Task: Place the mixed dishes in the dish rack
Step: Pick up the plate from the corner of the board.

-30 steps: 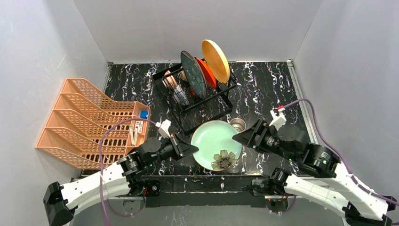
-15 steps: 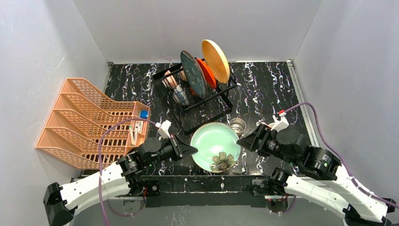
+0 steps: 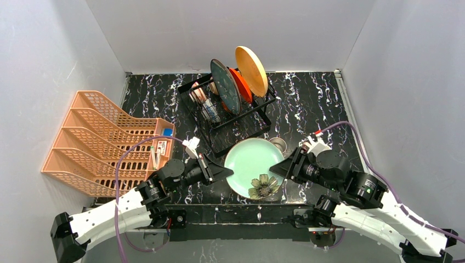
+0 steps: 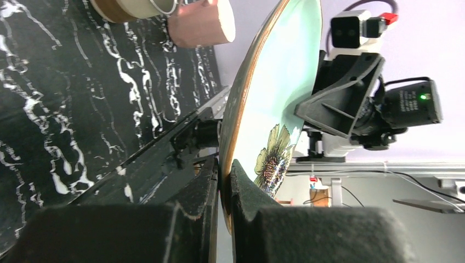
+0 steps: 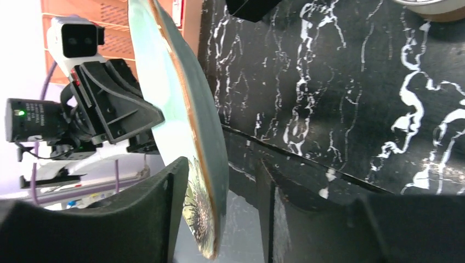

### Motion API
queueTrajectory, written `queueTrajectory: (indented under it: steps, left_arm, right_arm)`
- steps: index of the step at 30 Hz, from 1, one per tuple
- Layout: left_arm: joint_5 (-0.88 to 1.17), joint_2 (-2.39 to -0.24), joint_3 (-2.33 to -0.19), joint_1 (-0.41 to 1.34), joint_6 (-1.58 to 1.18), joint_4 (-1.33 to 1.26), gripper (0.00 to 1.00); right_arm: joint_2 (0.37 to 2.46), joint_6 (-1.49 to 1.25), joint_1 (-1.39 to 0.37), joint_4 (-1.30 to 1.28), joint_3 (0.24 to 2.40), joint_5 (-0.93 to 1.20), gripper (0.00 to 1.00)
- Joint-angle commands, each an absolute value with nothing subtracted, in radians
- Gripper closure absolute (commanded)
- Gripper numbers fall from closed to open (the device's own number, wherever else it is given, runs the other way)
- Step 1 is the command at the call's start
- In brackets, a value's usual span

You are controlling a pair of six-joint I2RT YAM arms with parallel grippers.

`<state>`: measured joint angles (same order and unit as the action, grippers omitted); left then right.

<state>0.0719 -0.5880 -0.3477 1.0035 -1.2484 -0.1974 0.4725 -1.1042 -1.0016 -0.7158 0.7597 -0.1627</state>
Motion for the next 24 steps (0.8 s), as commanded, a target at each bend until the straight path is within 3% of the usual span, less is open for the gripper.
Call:
queueTrajectory:
  steps: [1, 5, 10, 19, 22, 24]
  left_arm:
    - [0.122, -0.573, -0.385, 1.001, -1.295, -0.423, 1.0]
    - [0.129, -0.575, -0.384, 1.0, -1.295, -0.425, 1.0]
    - [0.132, -0.578, -0.378, 1.0, -1.298, -0.428, 1.0]
    - [0.143, -0.602, -0.395, 1.0, -1.292, -0.411, 1.0]
    - [0.134, -0.61, -0.431, 1.0, -1.253, -0.331, 0.81]
    - [0.124, -0.608, -0.461, 1.0, -1.212, -0.271, 0.55]
  right_arm:
    - [0.457, -1.114, -1.0, -0.569, 0.747, -0.107, 0.47]
    - [0.451, -1.115, -1.0, -0.536, 0.749, -0.094, 0.59]
    - [0.445, -1.126, -1.0, -0.512, 0.746, -0.088, 0.99]
    - [0.456, -1.129, -1.0, -0.471, 0.758, -0.076, 0.99]
    - [0.48, -1.101, -1.0, -0.475, 0.795, -0.076, 0.99]
    - [0.502, -1.079, -1.0, -0.492, 0.827, -0.082, 0.99]
